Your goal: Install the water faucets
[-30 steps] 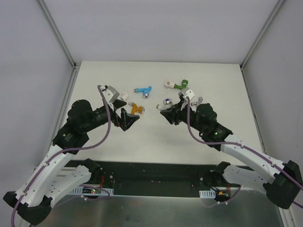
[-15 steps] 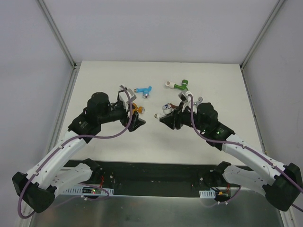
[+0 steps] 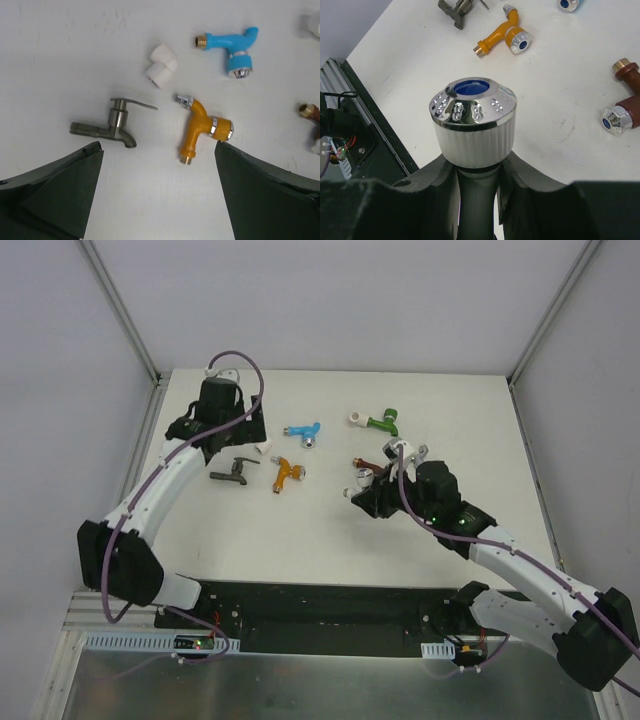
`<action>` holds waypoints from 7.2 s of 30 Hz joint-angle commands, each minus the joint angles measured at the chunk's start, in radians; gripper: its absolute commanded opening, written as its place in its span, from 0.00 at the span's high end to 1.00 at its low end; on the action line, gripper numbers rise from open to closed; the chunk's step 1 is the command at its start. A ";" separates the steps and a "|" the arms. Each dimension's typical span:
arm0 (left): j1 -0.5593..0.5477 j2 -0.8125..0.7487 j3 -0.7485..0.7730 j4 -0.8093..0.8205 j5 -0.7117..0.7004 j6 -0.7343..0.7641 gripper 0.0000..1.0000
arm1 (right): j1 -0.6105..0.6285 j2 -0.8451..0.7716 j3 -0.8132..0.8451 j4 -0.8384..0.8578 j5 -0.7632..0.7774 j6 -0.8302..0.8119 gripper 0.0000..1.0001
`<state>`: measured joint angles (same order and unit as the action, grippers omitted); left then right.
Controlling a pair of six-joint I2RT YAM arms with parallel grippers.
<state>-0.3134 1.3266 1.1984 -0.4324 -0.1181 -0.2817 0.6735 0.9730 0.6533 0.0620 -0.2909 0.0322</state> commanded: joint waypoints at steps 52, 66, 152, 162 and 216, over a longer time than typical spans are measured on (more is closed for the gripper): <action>0.079 0.841 0.785 -0.350 0.190 0.393 0.79 | -0.003 -0.122 -0.073 0.056 0.095 -0.023 1.00; -0.074 0.272 0.127 -0.348 -0.038 -0.151 0.66 | 0.001 -0.180 -0.103 0.048 0.016 0.064 1.00; -0.171 0.338 -0.119 0.035 0.014 -0.709 0.19 | 0.003 -0.240 -0.164 0.002 0.033 0.069 1.00; -0.179 0.428 -0.095 0.037 0.058 -0.717 0.23 | 0.001 -0.244 -0.178 0.015 0.036 0.071 1.00; -0.208 -0.007 -0.246 0.132 0.161 -0.864 1.00 | 0.164 -0.074 -0.270 0.616 -0.044 -0.366 1.00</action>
<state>-0.5171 1.4078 0.9802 -0.3344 -0.0128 -1.1011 0.7921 0.8478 0.3206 0.4934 -0.3210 -0.1177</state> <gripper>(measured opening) 0.505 0.357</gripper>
